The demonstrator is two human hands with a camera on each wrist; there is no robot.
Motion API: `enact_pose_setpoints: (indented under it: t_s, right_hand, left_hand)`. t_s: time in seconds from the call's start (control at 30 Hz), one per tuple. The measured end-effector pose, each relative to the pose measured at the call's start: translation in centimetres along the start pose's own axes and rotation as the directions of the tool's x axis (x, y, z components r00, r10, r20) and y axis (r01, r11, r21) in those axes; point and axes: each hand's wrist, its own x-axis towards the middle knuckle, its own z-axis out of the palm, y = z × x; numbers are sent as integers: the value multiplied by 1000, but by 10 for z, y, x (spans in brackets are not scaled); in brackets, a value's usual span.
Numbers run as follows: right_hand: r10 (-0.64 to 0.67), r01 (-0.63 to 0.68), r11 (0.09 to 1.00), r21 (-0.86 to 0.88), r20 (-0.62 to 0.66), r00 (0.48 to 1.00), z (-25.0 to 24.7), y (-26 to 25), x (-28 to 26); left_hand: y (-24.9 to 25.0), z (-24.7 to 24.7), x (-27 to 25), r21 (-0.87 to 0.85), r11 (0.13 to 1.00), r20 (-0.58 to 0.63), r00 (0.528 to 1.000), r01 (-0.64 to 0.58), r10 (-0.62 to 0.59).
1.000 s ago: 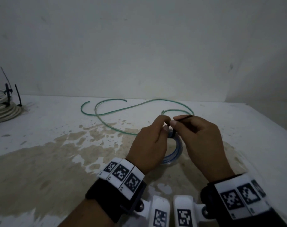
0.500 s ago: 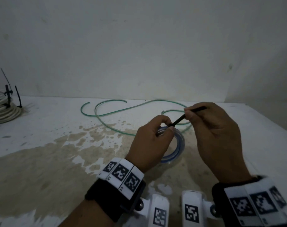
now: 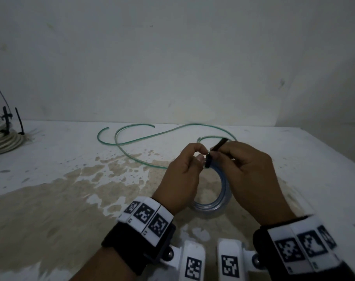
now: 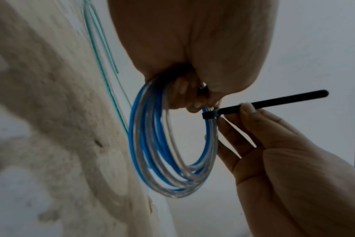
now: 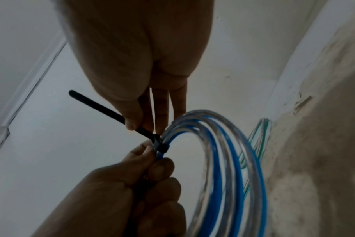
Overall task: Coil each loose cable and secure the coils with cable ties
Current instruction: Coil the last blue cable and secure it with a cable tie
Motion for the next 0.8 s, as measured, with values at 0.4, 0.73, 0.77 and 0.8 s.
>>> enact_pose_setpoints:
  t_s: [0.4, 0.73, 0.77, 0.8]
  right_hand:
    - [-12, 11, 1000, -7, -132, 991, -7, -6, 3]
    - [331, -374, 920, 118, 280, 901, -7, 4, 2]
    - [325, -376, 917, 136, 293, 899, -8, 1, 3]
    - [335, -395, 903, 171, 295, 895, -8, -1, 3]
  left_hand:
    - [12, 9, -8, 122, 984, 22, 992, -128, 126]
    - [29, -6, -6, -274, 896, 146, 936, 348, -319]
    - [30, -8, -7, -282, 890, 143, 933, 357, -329]
    - [31, -11, -8, -288, 888, 137, 933, 359, -333]
